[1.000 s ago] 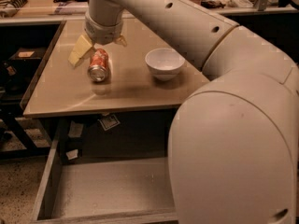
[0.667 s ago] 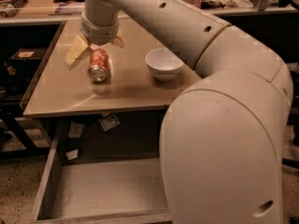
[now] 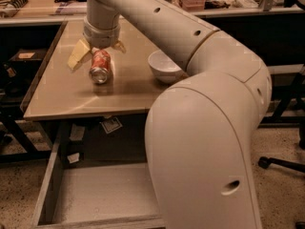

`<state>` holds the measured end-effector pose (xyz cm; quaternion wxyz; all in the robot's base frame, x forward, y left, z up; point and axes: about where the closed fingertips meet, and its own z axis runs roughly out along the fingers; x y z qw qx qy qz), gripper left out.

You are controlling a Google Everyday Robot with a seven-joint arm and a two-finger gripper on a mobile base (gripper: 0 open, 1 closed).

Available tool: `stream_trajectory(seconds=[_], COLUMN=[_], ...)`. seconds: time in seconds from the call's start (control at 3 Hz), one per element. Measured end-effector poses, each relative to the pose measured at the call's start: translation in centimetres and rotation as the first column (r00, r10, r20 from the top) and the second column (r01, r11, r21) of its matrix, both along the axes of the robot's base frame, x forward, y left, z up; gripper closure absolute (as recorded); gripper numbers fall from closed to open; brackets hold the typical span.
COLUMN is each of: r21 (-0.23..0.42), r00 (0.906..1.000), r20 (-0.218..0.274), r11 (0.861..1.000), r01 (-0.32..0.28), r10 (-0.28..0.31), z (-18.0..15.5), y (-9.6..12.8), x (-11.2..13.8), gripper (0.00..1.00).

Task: Place coke can into top drawer

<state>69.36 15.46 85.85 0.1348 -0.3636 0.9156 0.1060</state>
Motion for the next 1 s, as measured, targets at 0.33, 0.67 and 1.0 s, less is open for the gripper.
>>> stream_trajectory(seconds=[0.33, 0.67, 1.0], r21=[-0.006, -0.016, -0.032], r00=[0.9998, 0.9992, 0.998], r20=[-0.016, -0.033, -0.047], r11=[1.0, 1.0, 0.999], r01=[0.01, 0.024, 0.041], r10=[-0.011, -0.024, -0.043], z=[-0.6, -1.4, -2.3], y=[0.0, 0.1, 0.1], x=[0.8, 1.3, 1.7], gripper=[0.0, 0.0, 0.0])
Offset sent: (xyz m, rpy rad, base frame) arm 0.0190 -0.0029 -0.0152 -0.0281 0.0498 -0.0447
